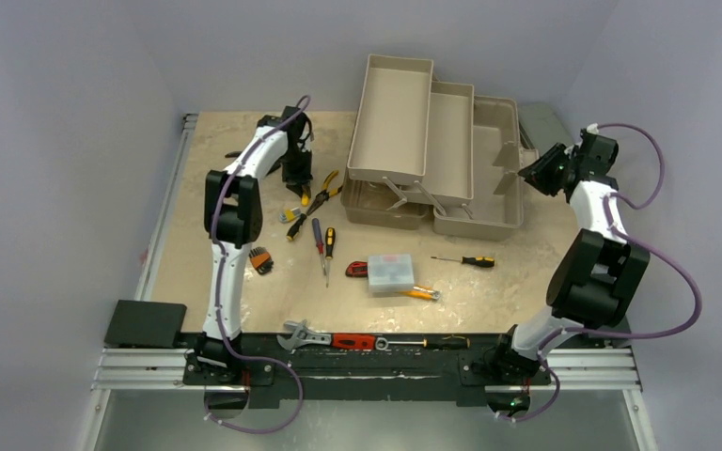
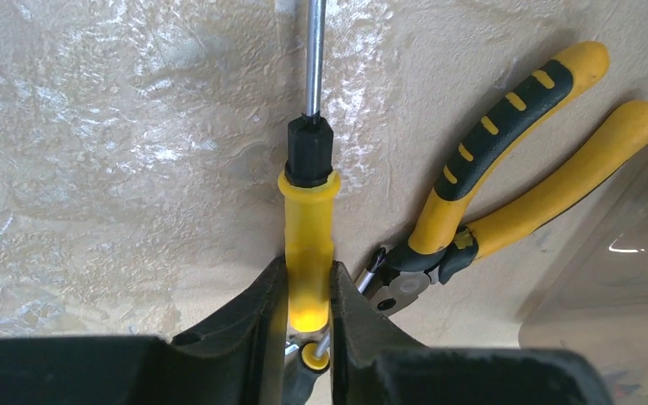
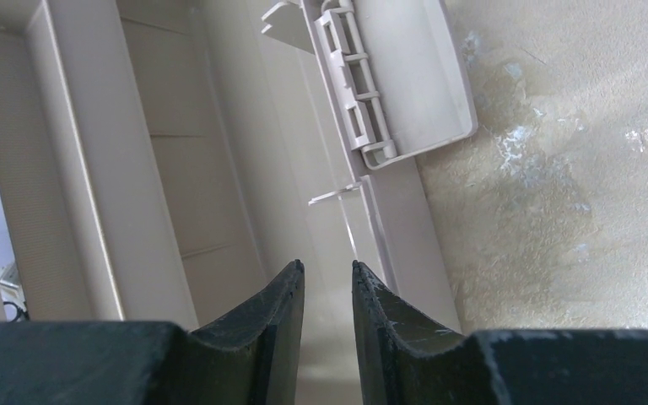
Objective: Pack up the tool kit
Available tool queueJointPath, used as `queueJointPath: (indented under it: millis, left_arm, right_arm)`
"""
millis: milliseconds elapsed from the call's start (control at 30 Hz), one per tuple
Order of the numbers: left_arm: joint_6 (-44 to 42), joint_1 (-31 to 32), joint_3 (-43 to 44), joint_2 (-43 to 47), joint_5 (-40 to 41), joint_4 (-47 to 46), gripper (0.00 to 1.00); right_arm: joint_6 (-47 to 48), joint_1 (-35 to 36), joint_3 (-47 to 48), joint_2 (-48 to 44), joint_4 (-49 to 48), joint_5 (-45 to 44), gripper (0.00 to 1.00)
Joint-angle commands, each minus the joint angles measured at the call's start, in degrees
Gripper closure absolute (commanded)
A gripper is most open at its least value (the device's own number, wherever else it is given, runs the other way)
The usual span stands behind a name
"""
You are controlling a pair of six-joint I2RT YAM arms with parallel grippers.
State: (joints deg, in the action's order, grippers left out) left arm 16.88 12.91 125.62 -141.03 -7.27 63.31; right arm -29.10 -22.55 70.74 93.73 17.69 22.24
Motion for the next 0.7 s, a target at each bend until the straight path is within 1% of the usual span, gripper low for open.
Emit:
queueJointPath:
  millis: [0, 33, 67, 100, 133, 233, 333, 433, 533, 667]
  left_arm:
    - [0.2, 0.3, -2.9, 0.9, -0.8, 1.2, 0.93]
    - [0.4, 0.2, -3.3, 1.2, -0.7, 0.9, 0.98]
    - [0.6, 0.2, -3.8, 1.6, -0.4, 0.5, 1.00]
    - [0.8, 0.2, -4.8, 2.5, 0.0, -0.2, 1.00]
    - [1.0, 0.3, -6.0, 3.9, 0.7, -1.2, 1.00]
    - [1.7, 0.3, -12.0, 11.0, 2.1, -6.2, 1.00]
    - [2.9, 0.2, -18.8, 19.7, -0.2, -12.7, 1.00]
    - [4.9, 0.1, -24.4, 26.8, -3.6, -18.4, 1.00]
    - [8.1, 0.4, -31.3, 33.8, -7.9, -24.6, 1.00]
    - [11.9, 1.2, -40.7, 43.1, -11.7, -31.4, 1.00]
  right_arm:
    - [-0.3, -0.1, -0.6, -4.7, -2.0, 1.1, 0.73]
    - [-0.2, -0.1, -0.7, -5.1, -1.8, 1.2, 0.73]
    - [-0.2, -0.1, -0.9, -5.7, -1.8, 1.4, 0.72]
    - [-0.2, -0.1, -1.1, -6.3, -1.9, 1.6, 0.70]
    - [-0.2, -0.1, -1.1, -6.9, -1.9, 1.7, 0.63]
    - [-0.1, -0.1, -0.6, -8.8, -1.2, 2.0, 0.51]
    - [0.6, -0.2, 1.0, -10.5, 1.7, 1.9, 0.42]
    - [0.5, 0.6, 1.1, -13.9, 2.6, 4.1, 0.32]
    - [1.5, 3.4, 1.3, -17.7, 3.8, 5.3, 0.28]
    - [4.7, 11.3, 2.1, -21.9, 7.0, 6.3, 0.27]
